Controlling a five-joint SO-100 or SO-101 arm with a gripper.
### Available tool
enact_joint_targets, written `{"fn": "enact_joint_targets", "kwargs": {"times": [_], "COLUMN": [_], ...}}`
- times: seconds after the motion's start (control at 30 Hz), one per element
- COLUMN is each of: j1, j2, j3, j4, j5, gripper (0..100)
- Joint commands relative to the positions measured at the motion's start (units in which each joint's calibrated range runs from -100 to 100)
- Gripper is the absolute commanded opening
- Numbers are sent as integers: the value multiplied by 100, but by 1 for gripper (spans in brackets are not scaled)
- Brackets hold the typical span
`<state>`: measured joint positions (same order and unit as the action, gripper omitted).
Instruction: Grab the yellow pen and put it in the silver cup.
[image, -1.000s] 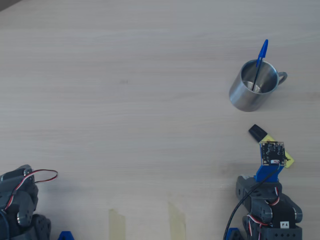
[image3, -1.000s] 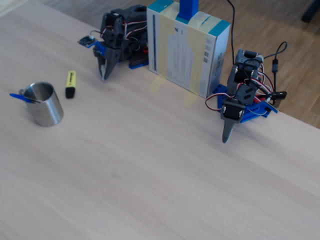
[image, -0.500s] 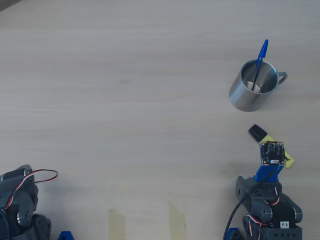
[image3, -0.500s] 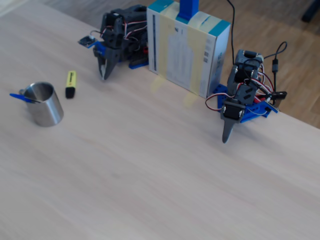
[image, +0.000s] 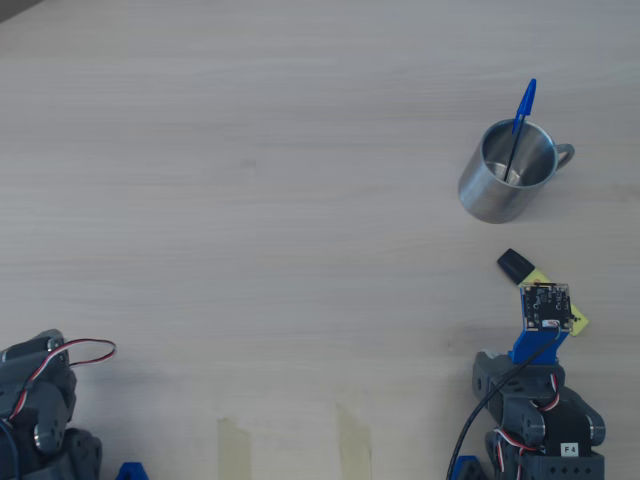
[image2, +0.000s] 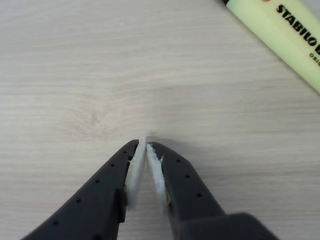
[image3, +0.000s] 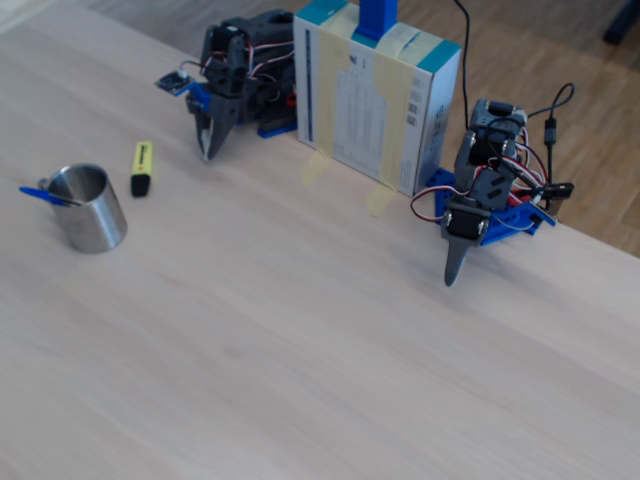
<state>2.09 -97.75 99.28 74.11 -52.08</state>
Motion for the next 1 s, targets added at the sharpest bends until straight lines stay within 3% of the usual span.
{"fn": "enact_joint_targets", "kwargs": {"times": [0.0,0.13,0.3,0.77,0.97], "j1": [27,-8,-26,18,262], "j2": [41,49,58,556,1263], "j3": [27,36,18,-672,-1397], "j4": [50,50,-122,-294,-302], "j5": [-25,-25,17,32,391], "gripper": [9,22,29,44,45]}}
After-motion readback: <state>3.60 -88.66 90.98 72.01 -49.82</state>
